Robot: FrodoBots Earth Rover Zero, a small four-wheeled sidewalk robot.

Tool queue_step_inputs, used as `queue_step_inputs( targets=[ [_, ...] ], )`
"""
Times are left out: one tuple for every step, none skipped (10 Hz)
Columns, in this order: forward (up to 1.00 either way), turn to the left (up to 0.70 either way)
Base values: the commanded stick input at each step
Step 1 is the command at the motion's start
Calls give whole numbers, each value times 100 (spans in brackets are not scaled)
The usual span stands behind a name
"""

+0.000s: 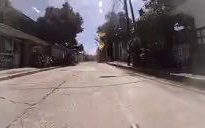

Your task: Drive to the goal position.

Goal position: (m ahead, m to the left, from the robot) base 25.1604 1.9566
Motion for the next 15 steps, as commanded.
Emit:
queue_step_inputs(
  targets=[
    [100, 0],
    [100, 0],
    [100, 0],
    [100, 0],
    [100, 0],
    [100, 0],
    [100, 0],
    [100, 0],
    [100, 0],
    [100, 0],
    [100, 0],
    [100, 0],
    [100, 0],
    [100, 0],
    [100, 0]
  ],
)
